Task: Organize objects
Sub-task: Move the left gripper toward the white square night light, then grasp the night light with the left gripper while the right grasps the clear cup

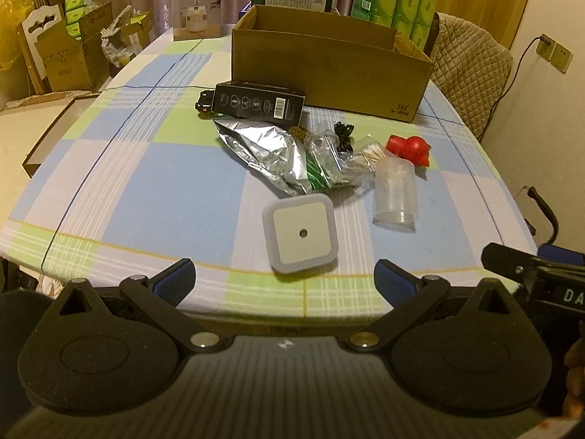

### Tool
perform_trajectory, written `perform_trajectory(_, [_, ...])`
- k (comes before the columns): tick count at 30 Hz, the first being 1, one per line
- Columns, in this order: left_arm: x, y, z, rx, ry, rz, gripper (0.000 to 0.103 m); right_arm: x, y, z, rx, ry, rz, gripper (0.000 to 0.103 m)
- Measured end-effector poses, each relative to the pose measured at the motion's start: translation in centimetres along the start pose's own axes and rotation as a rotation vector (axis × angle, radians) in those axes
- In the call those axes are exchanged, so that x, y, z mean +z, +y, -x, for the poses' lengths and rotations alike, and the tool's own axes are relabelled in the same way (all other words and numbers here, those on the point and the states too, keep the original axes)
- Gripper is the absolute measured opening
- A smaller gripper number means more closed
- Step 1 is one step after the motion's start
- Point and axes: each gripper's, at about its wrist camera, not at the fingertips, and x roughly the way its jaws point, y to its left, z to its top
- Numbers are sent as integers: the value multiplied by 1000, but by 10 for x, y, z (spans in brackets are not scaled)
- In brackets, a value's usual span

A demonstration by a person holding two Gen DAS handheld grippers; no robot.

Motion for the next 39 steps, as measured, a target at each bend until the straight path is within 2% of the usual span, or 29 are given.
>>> perform_trajectory(4, [2,-5,-15,17,-4,3,101,3,-1,-13,4,15,7,100])
perform_trajectory(8, [4,-12,-33,29,-5,-25,97,8,-5,-29,7,33,4,85])
perform_trajectory(11, [5,-14,-46,44,-10,-25,96,11,-11,-40,0,44,-10,82])
perform_trajectory(20, [4,-25,-86,81,-16,-55,89,17,-25,-65,-21,74,-36,82])
perform_trajectory(24, [4,-27,-92,112,-25,-93,82,18,-23,-75,-16,85,-25,82])
perform_trajectory(31, [3,-16,-94,115,-2,-117,64,21,-14,-88,10,102,-7,82])
perform_trajectory(39, [4,-5,-90,95,-13,-151,62,29,1,-105,53,101,15,82])
